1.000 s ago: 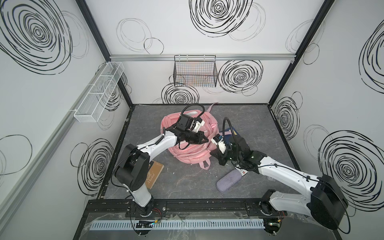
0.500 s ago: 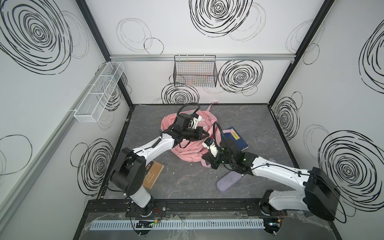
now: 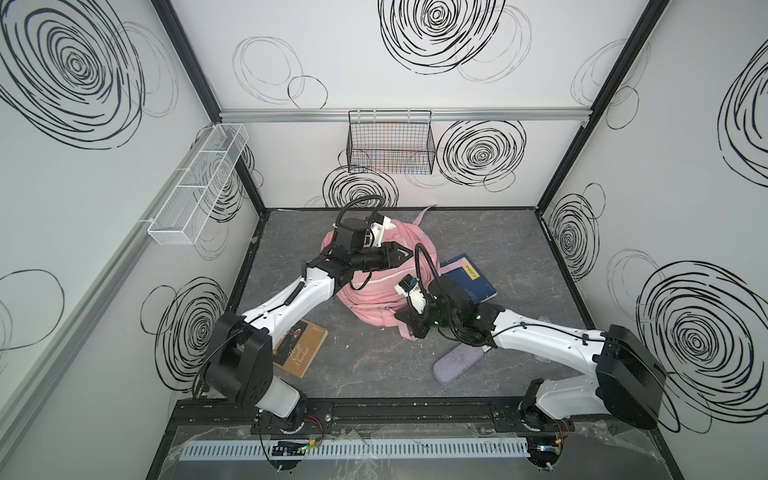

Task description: Pack the student bag

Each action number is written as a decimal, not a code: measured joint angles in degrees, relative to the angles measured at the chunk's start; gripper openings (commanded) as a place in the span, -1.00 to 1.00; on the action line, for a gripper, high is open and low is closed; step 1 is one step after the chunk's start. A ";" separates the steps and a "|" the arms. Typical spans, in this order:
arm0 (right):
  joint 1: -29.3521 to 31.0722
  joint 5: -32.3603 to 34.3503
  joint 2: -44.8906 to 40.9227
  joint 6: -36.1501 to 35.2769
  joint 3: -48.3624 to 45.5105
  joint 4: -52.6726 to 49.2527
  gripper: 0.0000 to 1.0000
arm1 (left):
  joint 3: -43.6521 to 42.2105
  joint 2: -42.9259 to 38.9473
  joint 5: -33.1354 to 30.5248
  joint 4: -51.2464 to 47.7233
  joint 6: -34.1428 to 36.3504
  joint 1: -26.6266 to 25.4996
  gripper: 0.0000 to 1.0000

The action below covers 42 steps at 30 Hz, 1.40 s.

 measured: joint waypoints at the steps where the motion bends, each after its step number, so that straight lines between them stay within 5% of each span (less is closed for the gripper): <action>1: 0.00 -0.09 -0.26 0.00 -0.33 -0.02 -1.00 | -0.07 -0.76 -0.39 -1.55 1.73 0.17 -0.02; 11: -0.26 -0.72 -1.33 -0.22 -1.42 0.00 -1.00 | -3.61 -3.08 -4.37 -20.17 17.88 -3.45 0.03; 25: -0.26 -0.74 -2.51 -1.53 -2.34 -0.63 -1.00 | -1.66 3.26 -8.31 -28.92 26.47 -9.16 0.02; 42: -0.26 -0.74 -2.60 -2.23 -2.45 -0.61 -1.00 | -1.62 2.56 -5.55 -27.30 25.35 -6.27 -0.53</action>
